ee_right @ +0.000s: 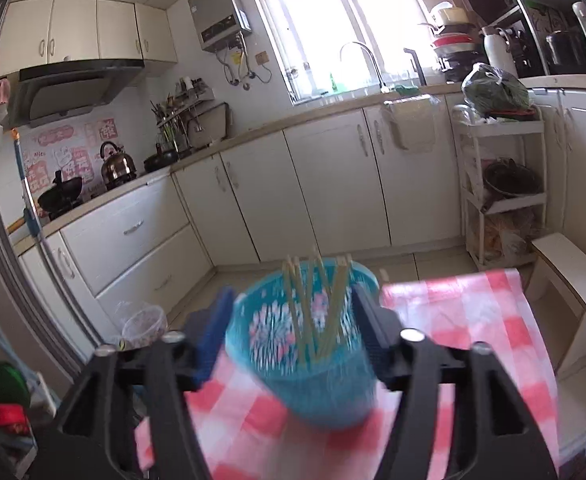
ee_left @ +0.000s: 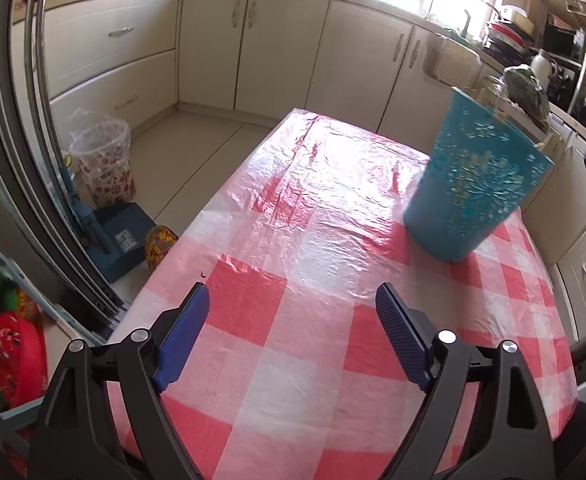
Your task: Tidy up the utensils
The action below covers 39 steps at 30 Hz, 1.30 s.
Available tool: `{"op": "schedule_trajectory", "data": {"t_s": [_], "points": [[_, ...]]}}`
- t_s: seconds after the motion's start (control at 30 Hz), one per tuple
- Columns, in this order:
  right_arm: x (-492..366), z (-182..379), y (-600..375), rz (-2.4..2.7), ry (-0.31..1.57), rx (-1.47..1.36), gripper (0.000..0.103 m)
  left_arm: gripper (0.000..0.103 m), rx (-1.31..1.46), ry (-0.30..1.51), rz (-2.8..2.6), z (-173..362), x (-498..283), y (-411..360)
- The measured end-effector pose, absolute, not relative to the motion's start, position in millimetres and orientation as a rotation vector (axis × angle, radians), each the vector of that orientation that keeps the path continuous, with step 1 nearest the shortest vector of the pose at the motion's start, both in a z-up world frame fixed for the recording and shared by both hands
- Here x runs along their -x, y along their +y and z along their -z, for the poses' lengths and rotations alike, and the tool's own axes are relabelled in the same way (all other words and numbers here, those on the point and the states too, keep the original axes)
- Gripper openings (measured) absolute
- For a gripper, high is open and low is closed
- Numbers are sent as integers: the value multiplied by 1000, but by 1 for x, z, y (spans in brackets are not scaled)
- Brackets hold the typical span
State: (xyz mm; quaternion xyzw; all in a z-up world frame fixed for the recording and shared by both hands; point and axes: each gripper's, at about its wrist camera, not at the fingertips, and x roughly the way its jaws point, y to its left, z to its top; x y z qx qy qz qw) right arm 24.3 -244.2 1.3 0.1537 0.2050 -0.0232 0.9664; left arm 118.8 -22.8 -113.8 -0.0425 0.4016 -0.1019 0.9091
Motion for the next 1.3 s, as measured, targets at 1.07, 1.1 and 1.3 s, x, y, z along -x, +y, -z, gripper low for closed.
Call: {"op": "schedule_trajectory", "data": {"t_s": [1.07,1.1,1.3], "points": [[208,-70,-149,89,553,-384,96,95,-53,736,288,-60,95,20],[221,-70,-144,86,532,-400,96,95,-42,736,301,-63,102,23],[254,-76,-115,65,468,-375,96,95,-34,690,286,-79,136,39]]}}
